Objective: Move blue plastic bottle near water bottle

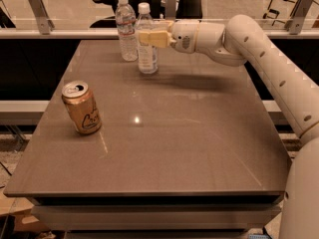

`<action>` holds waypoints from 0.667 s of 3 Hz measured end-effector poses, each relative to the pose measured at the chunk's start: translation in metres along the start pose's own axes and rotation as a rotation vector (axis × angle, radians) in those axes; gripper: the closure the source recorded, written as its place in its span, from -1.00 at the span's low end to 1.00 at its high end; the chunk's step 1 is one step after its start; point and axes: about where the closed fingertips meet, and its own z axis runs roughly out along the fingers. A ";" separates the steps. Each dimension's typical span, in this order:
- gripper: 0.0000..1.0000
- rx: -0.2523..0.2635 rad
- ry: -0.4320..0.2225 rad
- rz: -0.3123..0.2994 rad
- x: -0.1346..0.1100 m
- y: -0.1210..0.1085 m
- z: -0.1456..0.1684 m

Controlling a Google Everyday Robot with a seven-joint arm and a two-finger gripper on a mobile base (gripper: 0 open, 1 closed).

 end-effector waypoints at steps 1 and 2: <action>-0.74 -0.005 0.000 0.000 0.000 0.002 0.003; -1.00 -0.010 0.000 0.001 0.000 0.003 0.006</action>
Offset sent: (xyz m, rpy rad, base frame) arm -0.0005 0.0029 0.0001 0.0005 0.0002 0.0043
